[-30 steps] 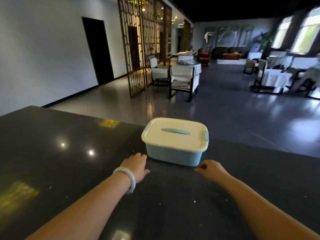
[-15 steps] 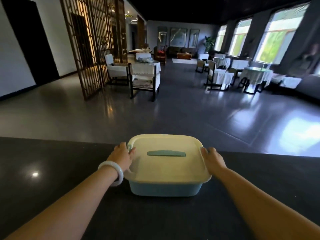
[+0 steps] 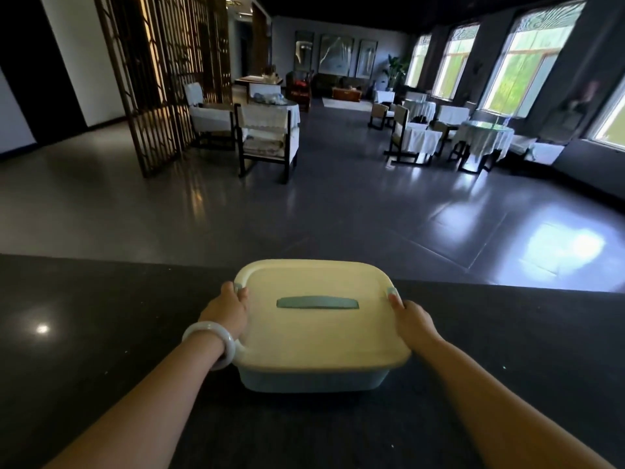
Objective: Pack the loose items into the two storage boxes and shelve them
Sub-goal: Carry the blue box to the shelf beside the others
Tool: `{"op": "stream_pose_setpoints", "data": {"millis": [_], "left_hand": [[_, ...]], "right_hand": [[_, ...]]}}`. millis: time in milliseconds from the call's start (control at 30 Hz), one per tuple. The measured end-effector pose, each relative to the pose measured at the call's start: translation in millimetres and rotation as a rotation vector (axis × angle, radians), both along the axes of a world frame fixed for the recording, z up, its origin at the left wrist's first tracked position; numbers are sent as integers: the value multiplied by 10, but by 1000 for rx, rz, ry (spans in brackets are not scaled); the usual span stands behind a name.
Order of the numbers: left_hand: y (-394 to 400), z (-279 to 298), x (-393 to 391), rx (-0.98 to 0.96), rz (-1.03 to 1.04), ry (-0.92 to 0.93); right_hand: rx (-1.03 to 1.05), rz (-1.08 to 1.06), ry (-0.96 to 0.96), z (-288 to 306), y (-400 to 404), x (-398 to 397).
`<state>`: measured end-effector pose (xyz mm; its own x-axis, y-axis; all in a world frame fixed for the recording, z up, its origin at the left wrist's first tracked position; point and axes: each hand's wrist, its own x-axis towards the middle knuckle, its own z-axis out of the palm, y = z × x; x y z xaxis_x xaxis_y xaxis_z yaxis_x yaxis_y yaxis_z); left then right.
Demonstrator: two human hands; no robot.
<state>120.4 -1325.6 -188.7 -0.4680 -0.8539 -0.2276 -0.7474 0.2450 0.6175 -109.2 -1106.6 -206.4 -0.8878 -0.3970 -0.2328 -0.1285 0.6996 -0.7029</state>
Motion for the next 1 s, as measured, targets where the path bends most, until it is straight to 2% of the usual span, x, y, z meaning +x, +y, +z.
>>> {"op": "stream_pose_setpoints", "data": {"millis": [367,633,800,1000], "left_hand": [[1284,17,883,74,19,25],[2365,-26,1344,19,17,-23],[3111,-19,1213,42,-61,23],[4297,-33,626,63,-173,29]], "right_hand": [[-80,-45,-64,-72,1330,894],[-184,-98,-86,-131,2450,1435],[-224,-178,-110,-151,3390,1472],[-296,-370,-106,-121,4902,1353]]}}
